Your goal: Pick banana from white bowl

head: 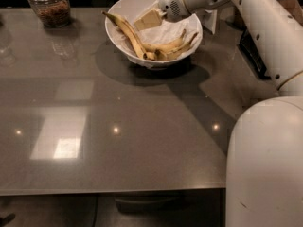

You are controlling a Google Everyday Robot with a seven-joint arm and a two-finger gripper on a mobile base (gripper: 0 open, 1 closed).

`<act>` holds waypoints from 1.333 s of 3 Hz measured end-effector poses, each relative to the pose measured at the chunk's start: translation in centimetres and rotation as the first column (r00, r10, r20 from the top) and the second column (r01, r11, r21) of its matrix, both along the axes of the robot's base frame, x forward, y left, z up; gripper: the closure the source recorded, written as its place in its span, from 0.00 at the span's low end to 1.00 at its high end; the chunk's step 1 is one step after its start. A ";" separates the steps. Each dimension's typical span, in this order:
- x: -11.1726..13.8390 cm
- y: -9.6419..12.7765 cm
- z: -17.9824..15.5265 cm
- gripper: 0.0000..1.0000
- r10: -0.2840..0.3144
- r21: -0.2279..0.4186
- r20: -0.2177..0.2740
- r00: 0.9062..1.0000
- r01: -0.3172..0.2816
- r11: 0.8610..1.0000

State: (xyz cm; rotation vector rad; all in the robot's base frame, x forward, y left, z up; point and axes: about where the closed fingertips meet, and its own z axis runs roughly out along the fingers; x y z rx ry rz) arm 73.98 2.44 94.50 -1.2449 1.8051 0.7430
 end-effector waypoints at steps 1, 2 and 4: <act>0.8 0.3 -2.2 0.54 -0.013 -0.023 -0.065 0.998 0.011 1.000; 1.5 0.3 -4.2 0.48 -0.033 -0.048 -0.120 0.992 0.027 0.998; 2.9 2.2 -6.5 0.43 -0.029 -0.080 -0.191 0.981 0.014 0.997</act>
Offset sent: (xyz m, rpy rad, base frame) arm 0.0259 -0.0059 -0.0570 -0.0743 0.1805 -0.0617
